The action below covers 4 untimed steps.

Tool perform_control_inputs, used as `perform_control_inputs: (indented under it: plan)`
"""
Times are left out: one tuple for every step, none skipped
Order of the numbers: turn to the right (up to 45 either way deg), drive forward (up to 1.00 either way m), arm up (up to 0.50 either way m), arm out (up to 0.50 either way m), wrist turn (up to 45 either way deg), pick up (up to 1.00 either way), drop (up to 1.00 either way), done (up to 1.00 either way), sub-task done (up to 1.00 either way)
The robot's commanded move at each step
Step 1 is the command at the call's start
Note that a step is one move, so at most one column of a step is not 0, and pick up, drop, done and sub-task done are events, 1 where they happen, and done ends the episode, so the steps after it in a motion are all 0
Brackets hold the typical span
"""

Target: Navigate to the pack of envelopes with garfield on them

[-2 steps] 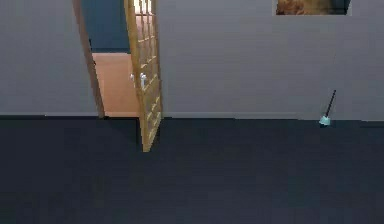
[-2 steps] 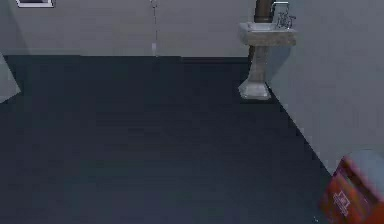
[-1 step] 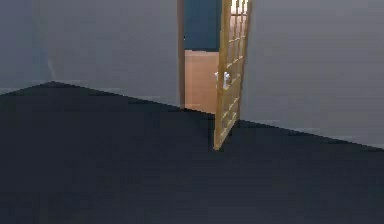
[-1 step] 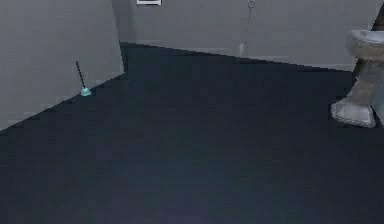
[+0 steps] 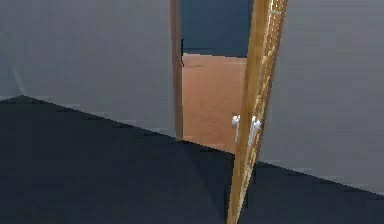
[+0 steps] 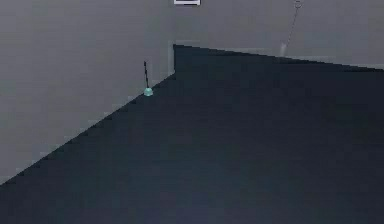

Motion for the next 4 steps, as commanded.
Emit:
perform_control_inputs:
  plan:
    - [-3.0, 0.0, 0.0, 0.0, 0.0, 0.0, 0.0, 0.0, 0.0]
    - [-21.0, 0.0, 0.0, 0.0, 0.0, 0.0, 0.0, 0.0, 0.0]
    - [0.0, 0.7, 0.0, 0.0, 0.0, 0.0, 0.0, 0.0, 0.0]
    - [21.0, 0.0, 0.0, 0.0, 0.0, 0.0, 0.0, 0.0, 0.0]
